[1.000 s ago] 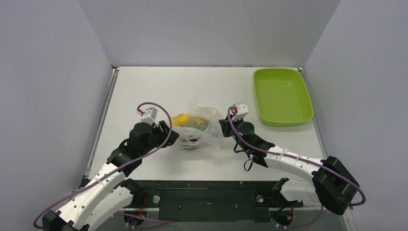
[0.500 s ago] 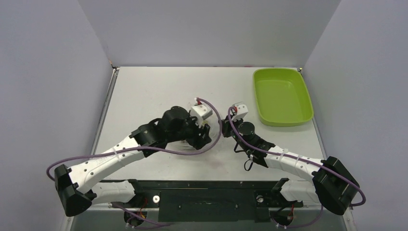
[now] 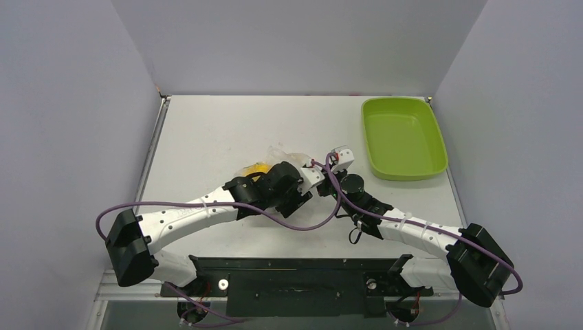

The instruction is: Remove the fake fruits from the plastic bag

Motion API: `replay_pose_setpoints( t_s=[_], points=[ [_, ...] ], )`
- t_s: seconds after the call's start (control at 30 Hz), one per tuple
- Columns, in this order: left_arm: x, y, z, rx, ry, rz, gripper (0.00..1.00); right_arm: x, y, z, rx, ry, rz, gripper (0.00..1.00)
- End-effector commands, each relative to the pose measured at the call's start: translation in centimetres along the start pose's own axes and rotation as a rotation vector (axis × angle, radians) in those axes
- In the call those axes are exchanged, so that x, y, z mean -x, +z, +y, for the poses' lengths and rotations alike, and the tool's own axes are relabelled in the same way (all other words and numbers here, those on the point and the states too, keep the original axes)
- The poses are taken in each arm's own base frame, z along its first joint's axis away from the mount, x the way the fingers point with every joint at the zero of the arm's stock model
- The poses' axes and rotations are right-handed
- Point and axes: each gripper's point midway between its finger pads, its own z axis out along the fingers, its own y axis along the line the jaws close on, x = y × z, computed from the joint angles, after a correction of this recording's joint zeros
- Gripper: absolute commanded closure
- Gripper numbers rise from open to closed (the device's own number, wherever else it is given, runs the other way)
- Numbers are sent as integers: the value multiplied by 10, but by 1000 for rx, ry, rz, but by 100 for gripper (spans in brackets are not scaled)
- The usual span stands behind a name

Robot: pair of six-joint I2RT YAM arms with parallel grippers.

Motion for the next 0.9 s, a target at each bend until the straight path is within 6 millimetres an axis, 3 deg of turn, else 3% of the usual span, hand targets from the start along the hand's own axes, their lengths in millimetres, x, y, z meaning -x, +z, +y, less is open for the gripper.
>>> replay_pose_setpoints(
  t_s=[0.0, 0.1, 0.17, 0.2, 0.3, 0.43, 0.6, 0.87],
  points=[
    [5, -4, 11, 71, -25, -46, 57, 20, -1, 7, 33, 16, -68, 100],
    [-4, -6, 17, 115, -62, -57, 63, 19, -1, 6, 29, 17, -67, 100],
    [-8, -9, 22, 149, -105, -75, 76, 19, -1, 6, 28, 18, -68, 100],
    [-8, -13, 24, 161, -135, -88, 87, 19, -1, 6, 25, 18, -68, 100],
    [-17, -16, 27, 191, -200, -111, 98, 19, -1, 5, 24, 18, -67, 100],
    [-14, -40, 41, 258, -326, -232, 100, 19, 0, 4, 18, 14, -67, 100],
    [-19, -74, 79, 465, -554, -379, 100, 18, 0, 3, 14, 9, -65, 100],
    [-12, -91, 85, 393, -796, -514, 100, 19, -3, 7, 21, -25, -60, 100]
  ],
)
